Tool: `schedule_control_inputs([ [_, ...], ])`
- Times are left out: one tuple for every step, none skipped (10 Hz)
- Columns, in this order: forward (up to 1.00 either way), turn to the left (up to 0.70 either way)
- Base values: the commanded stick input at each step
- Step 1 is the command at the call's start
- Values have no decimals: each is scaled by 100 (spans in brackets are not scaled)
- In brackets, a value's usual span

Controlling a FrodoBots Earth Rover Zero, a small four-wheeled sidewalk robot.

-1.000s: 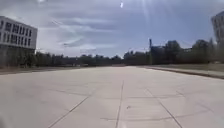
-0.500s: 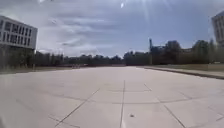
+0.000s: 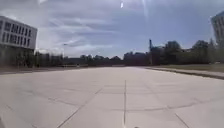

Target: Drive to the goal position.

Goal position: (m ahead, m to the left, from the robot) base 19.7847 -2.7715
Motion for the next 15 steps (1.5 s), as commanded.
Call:
schedule_control_inputs([
  [50, 0],
  [50, 0],
  [50, 0],
  [50, 0],
  [50, 0],
  [50, 0],
  [50, 0],
  [50, 0],
  [50, 0],
  [50, 0],
  [50, 0],
  [50, 0],
  [50, 0],
  [50, -20],
  [50, -26],
])
